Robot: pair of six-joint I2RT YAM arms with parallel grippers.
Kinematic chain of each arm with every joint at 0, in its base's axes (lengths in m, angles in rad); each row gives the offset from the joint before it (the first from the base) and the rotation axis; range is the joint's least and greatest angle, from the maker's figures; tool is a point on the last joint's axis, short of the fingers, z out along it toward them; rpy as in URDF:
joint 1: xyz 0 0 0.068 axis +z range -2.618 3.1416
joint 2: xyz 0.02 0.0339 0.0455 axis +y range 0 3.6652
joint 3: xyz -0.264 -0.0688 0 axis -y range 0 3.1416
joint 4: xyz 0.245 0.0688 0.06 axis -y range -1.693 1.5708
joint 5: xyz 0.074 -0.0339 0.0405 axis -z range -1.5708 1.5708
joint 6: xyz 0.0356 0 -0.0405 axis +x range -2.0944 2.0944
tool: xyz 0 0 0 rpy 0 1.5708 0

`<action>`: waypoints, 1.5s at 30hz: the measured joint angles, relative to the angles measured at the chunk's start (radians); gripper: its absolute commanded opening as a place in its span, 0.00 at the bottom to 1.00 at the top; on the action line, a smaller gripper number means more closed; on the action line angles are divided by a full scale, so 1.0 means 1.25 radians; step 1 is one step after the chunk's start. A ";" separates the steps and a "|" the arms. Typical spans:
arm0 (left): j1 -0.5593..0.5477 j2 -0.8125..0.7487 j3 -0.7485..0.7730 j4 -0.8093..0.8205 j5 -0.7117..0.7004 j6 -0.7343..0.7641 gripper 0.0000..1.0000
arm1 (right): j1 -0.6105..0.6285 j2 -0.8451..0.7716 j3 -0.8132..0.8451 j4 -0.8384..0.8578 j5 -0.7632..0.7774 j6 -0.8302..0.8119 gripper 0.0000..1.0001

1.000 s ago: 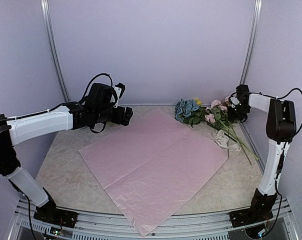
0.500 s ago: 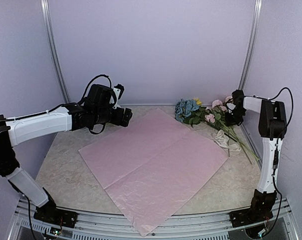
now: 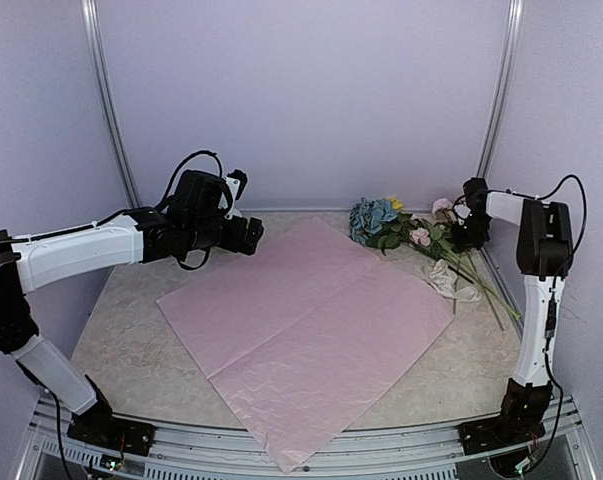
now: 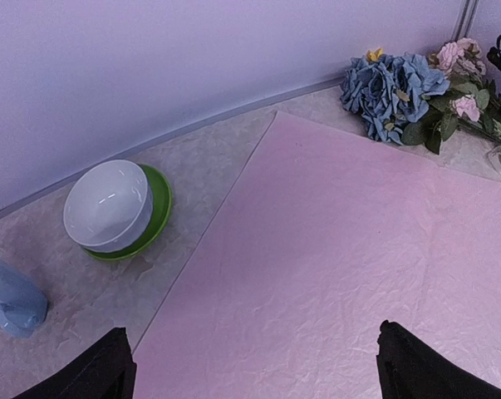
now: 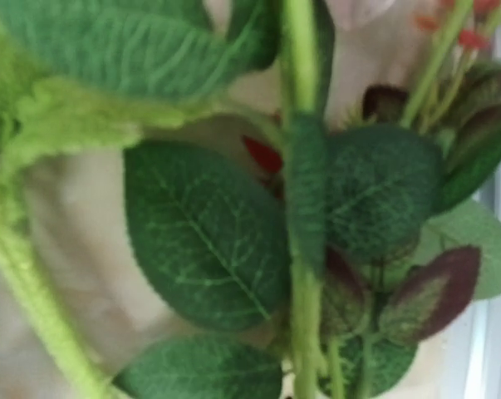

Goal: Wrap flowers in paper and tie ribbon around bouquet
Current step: Pick up the fake flower from the corner of the board.

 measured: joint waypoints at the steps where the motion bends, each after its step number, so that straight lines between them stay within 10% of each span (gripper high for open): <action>1: 0.000 0.000 0.000 0.000 0.000 0.000 0.99 | 0.000 -0.006 -0.003 0.002 -0.002 0.000 0.18; 14: 0.000 0.000 0.000 0.000 0.004 0.001 0.99 | 0.000 -0.036 -0.002 0.008 0.035 -0.002 0.23; 33: -0.002 0.000 0.000 0.000 0.007 0.006 0.99 | 0.008 0.046 0.055 -0.004 0.056 -0.042 0.00; 45: -0.016 0.000 0.000 0.000 0.008 0.013 0.99 | 0.101 -0.337 -0.171 0.201 0.119 -0.092 0.00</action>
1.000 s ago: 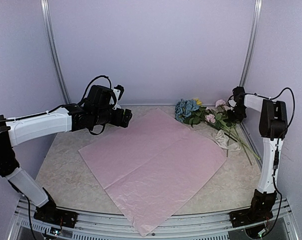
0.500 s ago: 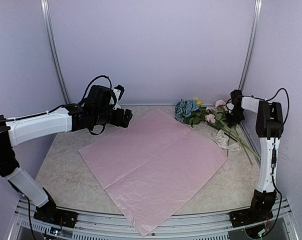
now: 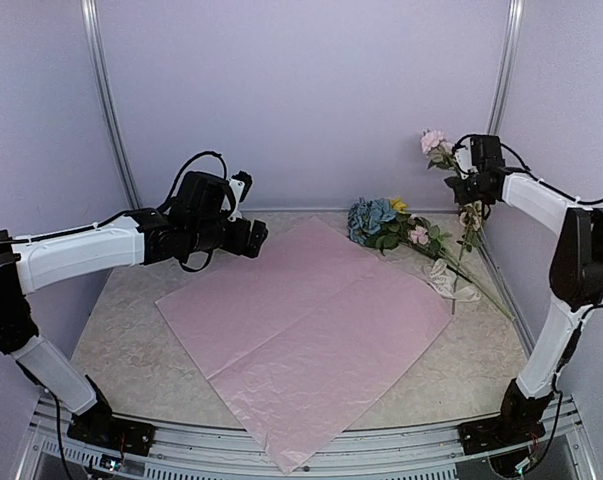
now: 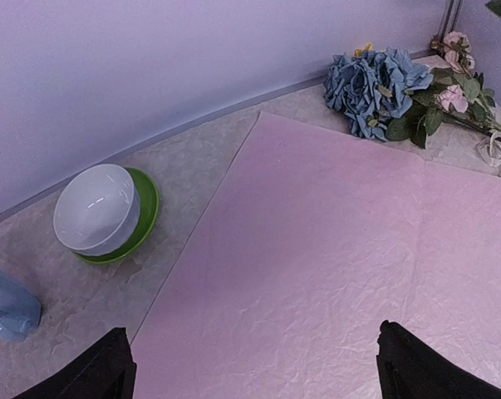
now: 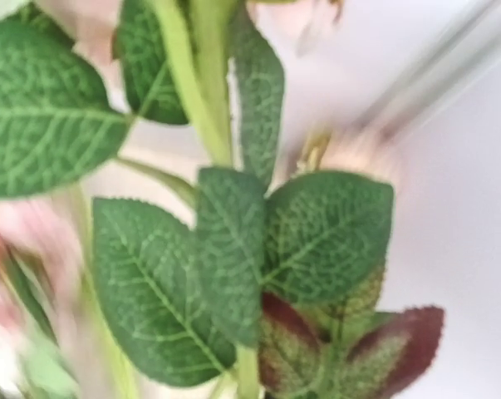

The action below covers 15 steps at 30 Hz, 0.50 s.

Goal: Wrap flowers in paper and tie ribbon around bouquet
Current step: Pick up the fake flower from the corner of the board, then place the fake flower on the flattened wrapping paper.

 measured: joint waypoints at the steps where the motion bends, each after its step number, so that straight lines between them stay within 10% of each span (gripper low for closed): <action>1: -0.003 0.000 0.000 0.000 -0.001 0.002 0.99 | 0.007 -0.049 -0.037 0.056 0.001 -0.004 0.00; 8: -0.023 -0.006 0.000 0.000 -0.020 0.014 0.99 | 0.007 -0.292 -0.268 0.347 0.014 -0.007 0.00; 15: -0.025 -0.006 0.000 0.000 -0.037 0.020 0.99 | 0.047 -0.346 -0.191 0.316 -0.251 0.251 0.00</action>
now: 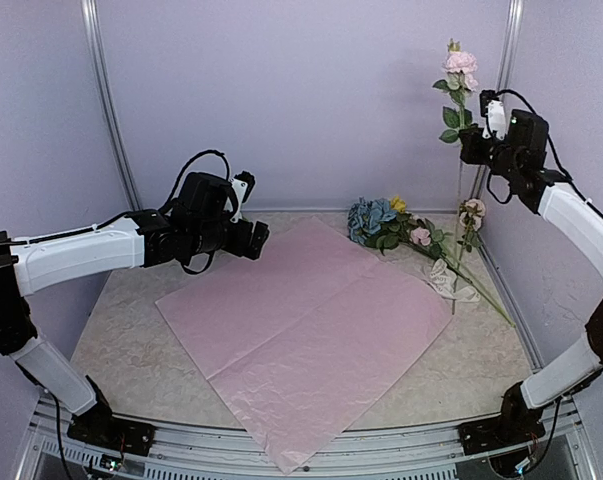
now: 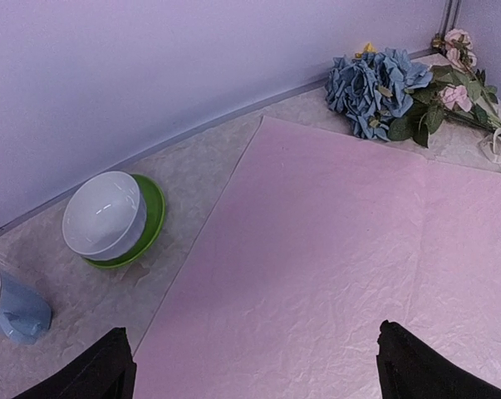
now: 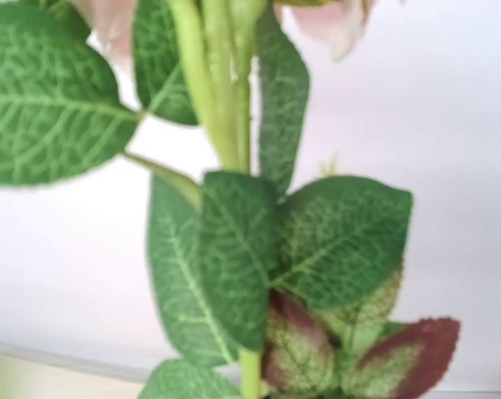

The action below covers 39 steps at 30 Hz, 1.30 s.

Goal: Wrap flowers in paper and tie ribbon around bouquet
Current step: Place the fake flower on the flattened wrapping paper.

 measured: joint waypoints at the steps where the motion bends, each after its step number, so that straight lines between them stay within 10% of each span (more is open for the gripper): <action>1: 0.000 0.000 0.000 0.000 -0.002 0.000 0.99 | 0.031 0.001 0.007 0.005 -0.047 0.056 0.00; 12: 0.000 0.000 0.000 0.000 -0.020 0.000 0.99 | 0.403 0.393 0.058 0.070 -0.329 0.463 0.00; 39: -0.011 -0.004 0.000 0.000 -0.020 0.002 0.99 | 0.421 0.736 0.287 0.083 -0.100 0.562 0.00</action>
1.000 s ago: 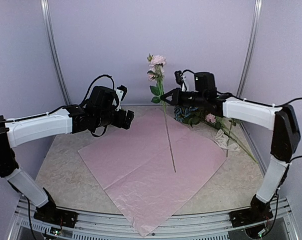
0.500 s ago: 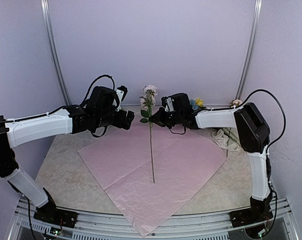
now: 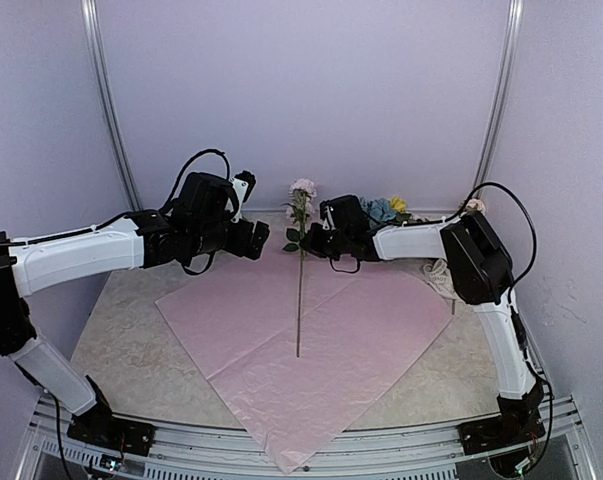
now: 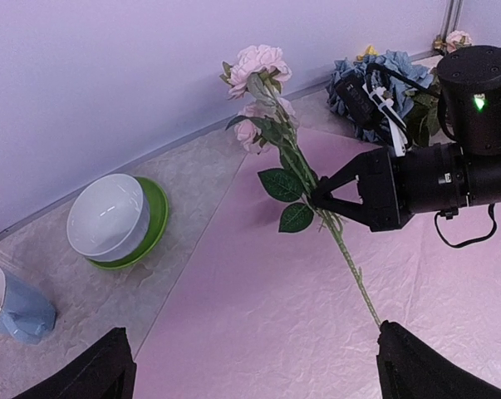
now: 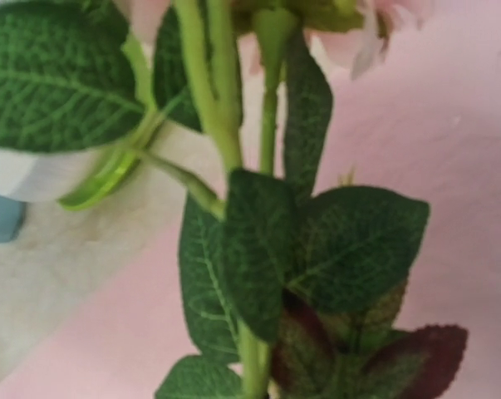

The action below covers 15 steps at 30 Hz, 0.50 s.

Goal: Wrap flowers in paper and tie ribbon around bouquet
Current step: Place the fake flower on the flattened wrapping paper.

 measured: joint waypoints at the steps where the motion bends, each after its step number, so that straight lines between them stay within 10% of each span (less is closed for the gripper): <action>1: 0.000 -0.001 0.000 0.000 0.000 0.000 0.99 | 0.000 0.004 0.001 -0.004 0.006 -0.008 0.00; 15: -0.001 -0.003 0.000 0.000 -0.006 0.007 0.99 | -0.005 0.008 0.002 -0.039 0.073 -0.081 0.06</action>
